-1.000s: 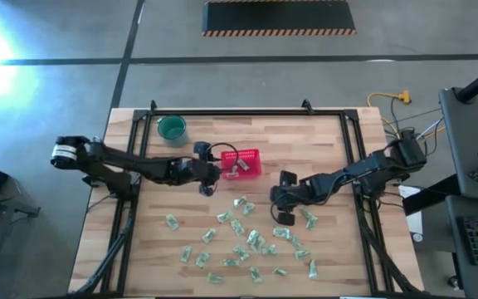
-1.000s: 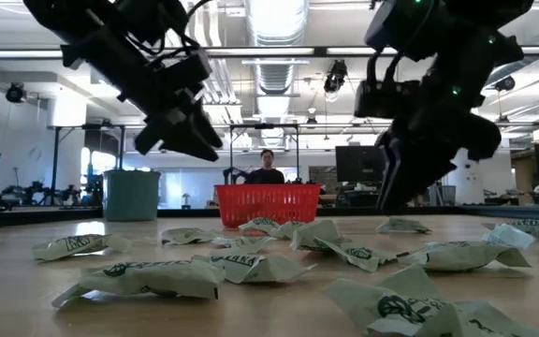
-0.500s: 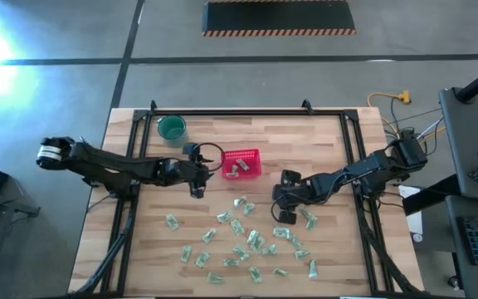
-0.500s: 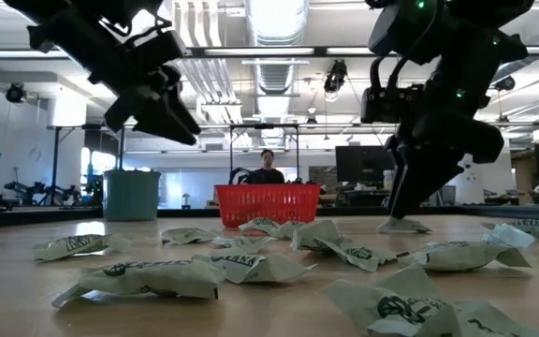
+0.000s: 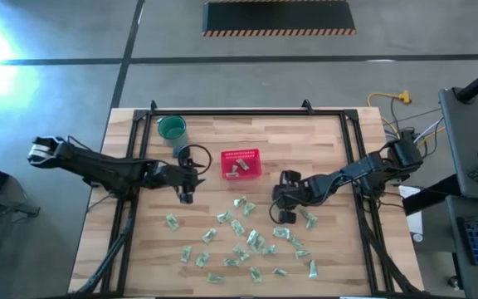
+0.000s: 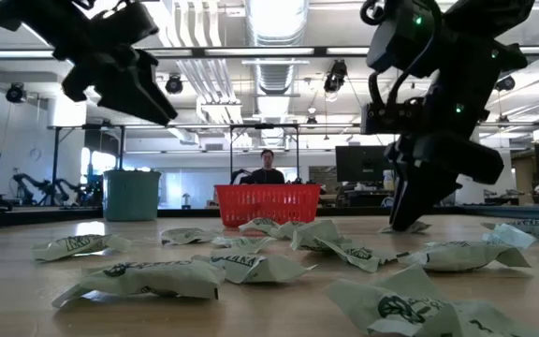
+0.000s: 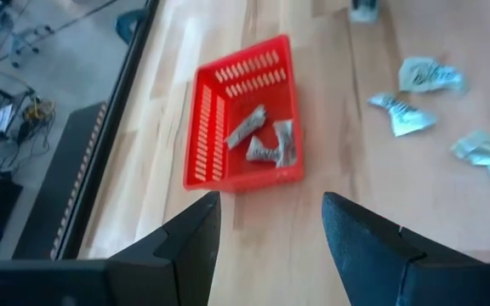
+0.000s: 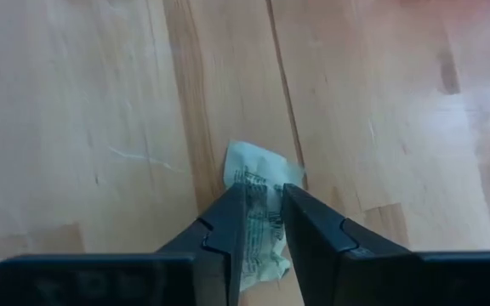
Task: Pick and place items into bin
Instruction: Put the stevia packet into the red bin
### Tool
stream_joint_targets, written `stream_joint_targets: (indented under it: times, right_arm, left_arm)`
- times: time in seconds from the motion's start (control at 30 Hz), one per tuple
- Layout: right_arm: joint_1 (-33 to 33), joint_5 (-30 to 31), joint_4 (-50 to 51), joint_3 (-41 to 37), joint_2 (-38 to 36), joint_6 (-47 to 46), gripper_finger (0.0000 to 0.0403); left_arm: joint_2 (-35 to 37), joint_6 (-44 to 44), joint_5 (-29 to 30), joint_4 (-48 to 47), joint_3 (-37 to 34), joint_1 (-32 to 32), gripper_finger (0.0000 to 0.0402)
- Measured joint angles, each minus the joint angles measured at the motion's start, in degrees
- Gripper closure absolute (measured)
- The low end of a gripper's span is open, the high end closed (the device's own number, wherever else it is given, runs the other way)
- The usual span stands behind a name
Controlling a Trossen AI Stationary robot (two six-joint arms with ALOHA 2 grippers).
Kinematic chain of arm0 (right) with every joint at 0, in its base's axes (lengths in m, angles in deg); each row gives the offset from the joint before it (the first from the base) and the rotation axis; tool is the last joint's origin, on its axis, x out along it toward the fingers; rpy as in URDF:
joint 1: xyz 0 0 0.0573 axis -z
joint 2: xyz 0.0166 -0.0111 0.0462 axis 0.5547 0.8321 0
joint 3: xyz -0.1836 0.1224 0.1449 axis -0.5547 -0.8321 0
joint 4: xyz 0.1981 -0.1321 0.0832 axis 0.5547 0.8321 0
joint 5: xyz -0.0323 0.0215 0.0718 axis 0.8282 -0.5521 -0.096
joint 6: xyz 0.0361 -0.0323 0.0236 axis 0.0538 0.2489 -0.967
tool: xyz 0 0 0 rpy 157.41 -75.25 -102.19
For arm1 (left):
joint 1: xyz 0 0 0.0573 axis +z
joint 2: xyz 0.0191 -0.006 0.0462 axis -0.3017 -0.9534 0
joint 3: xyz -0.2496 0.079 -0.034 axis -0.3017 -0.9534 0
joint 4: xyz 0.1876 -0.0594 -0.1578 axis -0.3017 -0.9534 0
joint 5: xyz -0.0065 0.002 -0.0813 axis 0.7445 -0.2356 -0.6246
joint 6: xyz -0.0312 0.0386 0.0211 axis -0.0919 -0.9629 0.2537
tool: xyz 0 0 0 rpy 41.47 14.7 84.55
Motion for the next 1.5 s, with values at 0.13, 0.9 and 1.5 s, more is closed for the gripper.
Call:
stream_joint_targets:
  times: [0.13, 0.9, 1.5]
  right_arm:
    - [0.16, 1.11, 0.32, 0.00, -0.33, 1.95, 0.0356]
    - [2.59, 17.35, -13.37, 4.31, -5.78, 32.19, 0.0394]
    - [18.97, -6.76, -28.97, 3.91, -1.91, 41.42, 0.0394]
  left_arm:
    - [0.98, 0.33, -0.01, -0.06, 0.00, -1.69, 0.0212]
    - [0.61, 21.14, -3.08, -8.95, 0.00, -7.68, 0.0212]
    - [-9.23, 31.45, -5.13, -8.97, 0.31, -10.02, 0.0212]
